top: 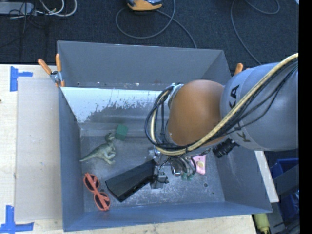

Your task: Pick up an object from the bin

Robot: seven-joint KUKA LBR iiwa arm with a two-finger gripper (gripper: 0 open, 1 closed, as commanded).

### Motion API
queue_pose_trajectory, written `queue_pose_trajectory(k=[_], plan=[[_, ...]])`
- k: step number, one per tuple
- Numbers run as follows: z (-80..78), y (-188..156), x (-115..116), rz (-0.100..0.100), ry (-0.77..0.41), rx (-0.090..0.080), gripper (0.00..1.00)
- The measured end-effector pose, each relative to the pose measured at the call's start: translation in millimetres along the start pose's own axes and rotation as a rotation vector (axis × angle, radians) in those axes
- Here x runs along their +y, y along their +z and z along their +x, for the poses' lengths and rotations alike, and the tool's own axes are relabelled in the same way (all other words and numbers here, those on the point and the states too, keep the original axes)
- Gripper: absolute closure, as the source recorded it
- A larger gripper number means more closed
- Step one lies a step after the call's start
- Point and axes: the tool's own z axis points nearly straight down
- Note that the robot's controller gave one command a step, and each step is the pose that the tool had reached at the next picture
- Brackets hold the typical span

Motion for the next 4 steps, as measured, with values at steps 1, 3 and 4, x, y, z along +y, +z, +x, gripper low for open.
queue_pose_trajectory(k=[1,3,4], plan=[[-1.8,-4.4,-0.7,-0.001,0.005,-0.008,0.0],[-29.2,48.1,37.9,0.0,-0.287,-0.002,0.0],[-25.0,53.9,79.8,0.005,-0.142,0.0,0.0]])
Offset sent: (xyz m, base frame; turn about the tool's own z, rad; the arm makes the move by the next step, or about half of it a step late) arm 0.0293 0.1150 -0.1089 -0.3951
